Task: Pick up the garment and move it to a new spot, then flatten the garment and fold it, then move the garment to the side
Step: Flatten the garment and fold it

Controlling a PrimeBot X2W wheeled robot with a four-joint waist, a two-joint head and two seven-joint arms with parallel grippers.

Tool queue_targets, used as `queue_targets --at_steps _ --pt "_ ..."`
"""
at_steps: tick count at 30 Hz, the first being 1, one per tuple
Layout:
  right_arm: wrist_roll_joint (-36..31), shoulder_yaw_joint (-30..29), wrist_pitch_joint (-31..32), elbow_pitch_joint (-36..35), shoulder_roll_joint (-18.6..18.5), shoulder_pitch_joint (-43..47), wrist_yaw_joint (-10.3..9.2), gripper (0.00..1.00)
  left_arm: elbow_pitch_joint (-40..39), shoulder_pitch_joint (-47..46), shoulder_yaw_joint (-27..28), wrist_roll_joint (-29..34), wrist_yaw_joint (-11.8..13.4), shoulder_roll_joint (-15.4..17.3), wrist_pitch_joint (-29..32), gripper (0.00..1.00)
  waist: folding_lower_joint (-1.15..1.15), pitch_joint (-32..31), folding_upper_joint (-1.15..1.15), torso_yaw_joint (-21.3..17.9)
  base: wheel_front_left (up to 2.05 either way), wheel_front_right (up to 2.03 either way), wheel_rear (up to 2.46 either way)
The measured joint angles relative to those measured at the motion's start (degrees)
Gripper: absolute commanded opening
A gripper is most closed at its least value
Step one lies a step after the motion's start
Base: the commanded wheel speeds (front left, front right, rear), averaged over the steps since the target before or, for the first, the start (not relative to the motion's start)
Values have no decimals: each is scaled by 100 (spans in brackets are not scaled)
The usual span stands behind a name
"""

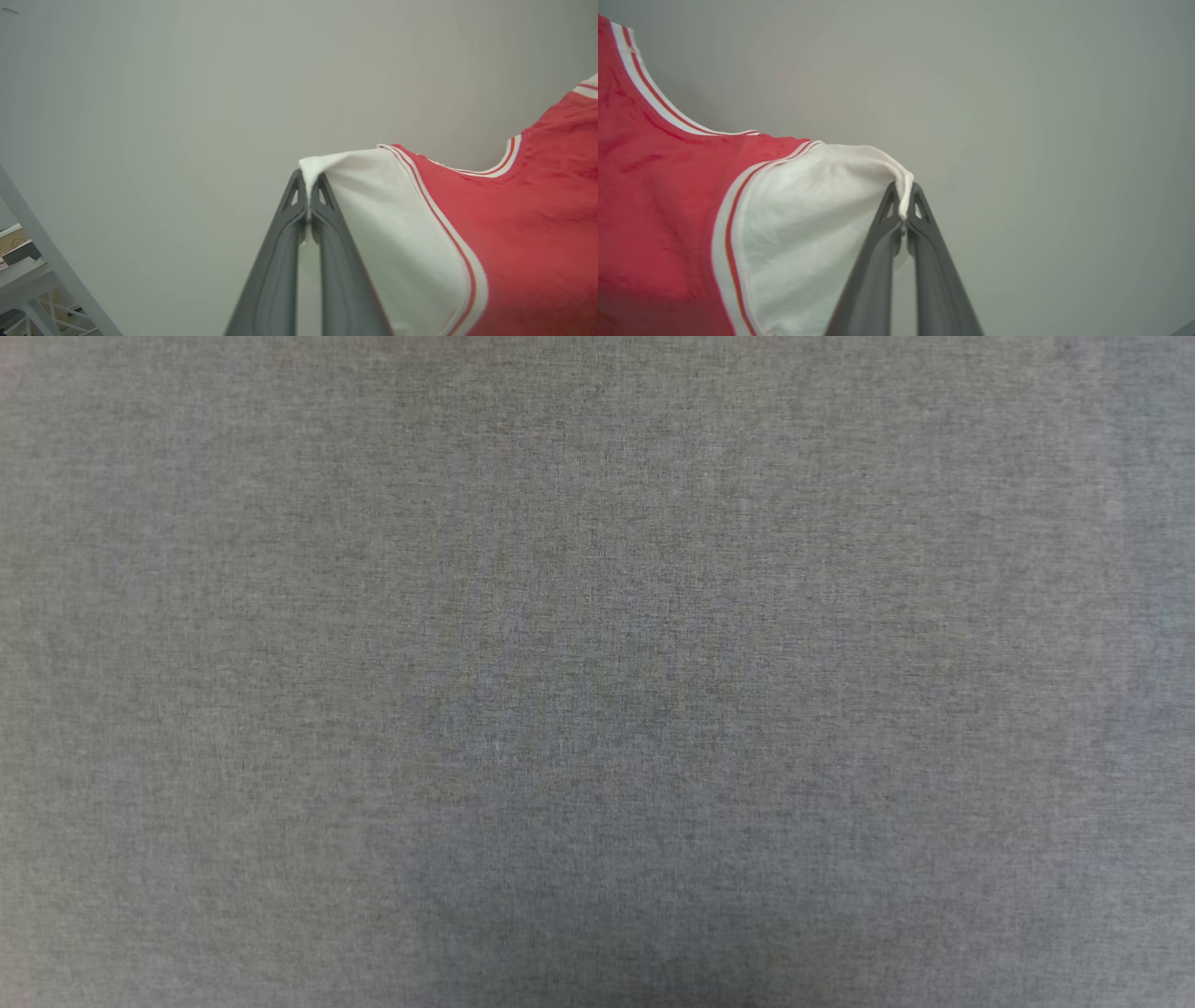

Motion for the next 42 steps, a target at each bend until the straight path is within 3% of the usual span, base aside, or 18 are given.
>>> queue_targets --at_steps 10,19,29,36,42 --pt "645 757 -812 163 7 971 0 0 -60 1383 129 -171 -19 27 -370 0 0 -241 0 34 0 0 0" --pt "1340 1167 -1284 -493 -254 2894 0 0 -1293 3860 553 -236 475 370 -393 0 -1 -913 0 3 0 0 0" --pt "1490 983 -1567 -1062 -318 5511 0 0 -2610 7137 989 -492 1062 985 -393 0 -2 -1736 0 -78 0 0 0" --pt "1480 593 -1534 -1252 -289 7087 0 0 -3048 8825 1067 -639 1282 949 -393 0 -2 -2252 0 -130 0 0 0" --pt "1404 123 -1471 -1288 -159 8393 0 0 -3075 9735 1084 -788 1356 835 -393 0 -2 -2655 0 -116 0 0 0"
